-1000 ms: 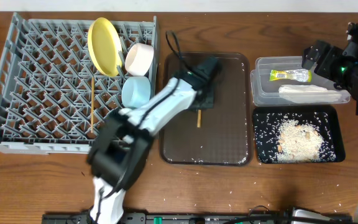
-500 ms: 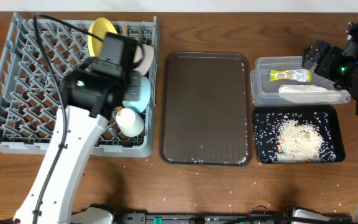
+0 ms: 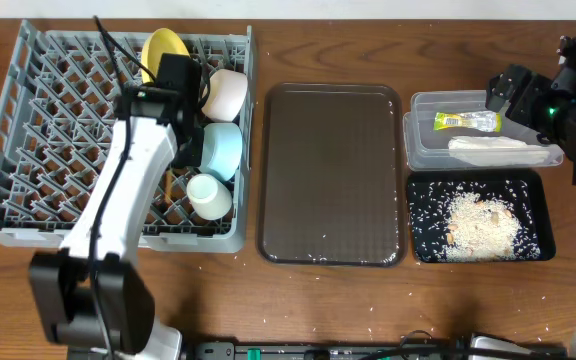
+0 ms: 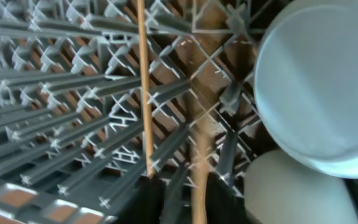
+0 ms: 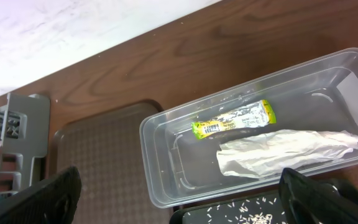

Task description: Sort waste into correct bins and load items into the dishwasher

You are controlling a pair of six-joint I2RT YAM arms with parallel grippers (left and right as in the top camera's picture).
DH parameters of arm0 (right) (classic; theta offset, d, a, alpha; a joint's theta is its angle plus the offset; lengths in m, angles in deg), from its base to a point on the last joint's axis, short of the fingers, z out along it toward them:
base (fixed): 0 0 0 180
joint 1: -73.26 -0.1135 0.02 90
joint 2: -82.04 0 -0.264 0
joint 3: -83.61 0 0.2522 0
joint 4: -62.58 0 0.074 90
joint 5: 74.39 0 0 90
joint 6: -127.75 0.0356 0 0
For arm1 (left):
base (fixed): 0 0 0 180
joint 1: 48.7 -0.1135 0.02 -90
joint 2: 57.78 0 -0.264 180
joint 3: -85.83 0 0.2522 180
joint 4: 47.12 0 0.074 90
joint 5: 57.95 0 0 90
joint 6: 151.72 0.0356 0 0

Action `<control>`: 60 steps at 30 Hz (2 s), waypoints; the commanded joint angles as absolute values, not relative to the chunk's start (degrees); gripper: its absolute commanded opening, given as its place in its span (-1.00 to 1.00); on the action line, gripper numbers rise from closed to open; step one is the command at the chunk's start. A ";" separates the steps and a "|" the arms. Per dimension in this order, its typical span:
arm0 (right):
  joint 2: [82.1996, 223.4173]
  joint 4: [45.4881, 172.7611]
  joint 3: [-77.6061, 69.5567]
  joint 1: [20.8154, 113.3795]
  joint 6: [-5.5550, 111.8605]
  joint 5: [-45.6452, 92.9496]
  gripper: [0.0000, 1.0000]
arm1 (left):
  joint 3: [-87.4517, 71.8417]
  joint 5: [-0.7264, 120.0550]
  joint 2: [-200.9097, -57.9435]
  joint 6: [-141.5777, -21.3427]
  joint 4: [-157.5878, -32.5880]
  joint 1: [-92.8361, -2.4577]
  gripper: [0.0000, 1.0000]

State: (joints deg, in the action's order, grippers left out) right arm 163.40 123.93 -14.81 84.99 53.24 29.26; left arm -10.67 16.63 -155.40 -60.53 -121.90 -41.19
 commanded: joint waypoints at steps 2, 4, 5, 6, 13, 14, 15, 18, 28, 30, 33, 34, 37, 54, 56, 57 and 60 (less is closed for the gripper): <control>163.46 123.95 -15.49 85.14 53.59 29.54 0.98 | -10.52 15.93 -157.00 -61.91 -122.00 -41.34 -0.25; 163.46 123.95 -15.49 85.14 53.59 29.54 0.98 | -10.97 15.93 -156.69 -62.91 -122.75 -41.36 -0.18; 163.46 123.95 -15.49 85.14 53.59 29.54 0.99 | -11.32 15.93 -156.41 -63.35 -123.29 -41.34 -0.15; 163.46 123.95 -15.49 85.14 53.59 29.54 0.98 | -11.70 15.95 -155.97 -63.53 -123.88 -41.34 -0.13; 163.46 123.95 -15.49 85.14 53.59 29.54 0.98 | -12.55 16.15 -147.40 -66.83 -129.30 -41.34 0.10; 163.46 123.95 -15.49 85.14 53.59 29.54 0.99 | -12.55 16.56 -145.24 -67.26 -130.75 -41.34 0.17; 163.46 123.95 -15.49 85.14 53.59 29.54 0.98 | -12.55 16.58 -143.58 -68.05 -131.95 -41.34 0.21; 163.46 123.95 -15.49 85.14 53.59 29.54 0.99 | -12.55 16.78 -137.00 -70.87 -137.24 -41.34 0.26; 163.46 123.95 -15.49 85.14 53.59 29.54 0.98 | -6.93 25.55 -109.79 -70.87 -140.04 -39.68 0.62; 163.46 123.95 -15.49 85.14 53.59 29.54 0.99 | -3.13 25.59 -103.19 -71.94 -137.13 -39.33 0.63; 163.46 123.95 -15.49 85.14 53.59 29.54 0.98 | 4.00 25.68 -92.81 -74.85 -130.53 -39.35 0.72; 163.46 123.95 -15.49 85.14 53.59 29.54 0.99 | 6.58 25.68 -89.75 -75.96 -128.17 -39.35 0.72; 163.46 123.95 -15.49 85.14 53.59 29.54 0.99 | 14.99 27.53 -82.69 -78.06 -120.32 -39.35 0.72; 163.46 123.95 -15.49 85.14 53.59 29.54 0.99 | 40.74 41.39 -93.44 -86.87 -83.56 -39.35 0.86; 163.46 123.95 -15.49 85.14 53.59 29.54 0.98 | 40.74 39.58 -95.71 -86.26 -83.69 -39.35 0.86; 163.46 123.95 -15.49 85.14 53.59 29.54 0.98 | 40.74 38.94 -96.91 -84.57 -83.47 -39.35 0.87; 163.46 123.95 -15.49 85.14 53.59 29.54 0.99 | 40.74 38.66 -100.21 -76.27 -80.52 -39.35 0.86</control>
State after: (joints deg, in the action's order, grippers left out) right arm 163.40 123.93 -14.83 84.99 53.26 29.28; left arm 40.78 40.21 -97.74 -84.12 -82.86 -39.57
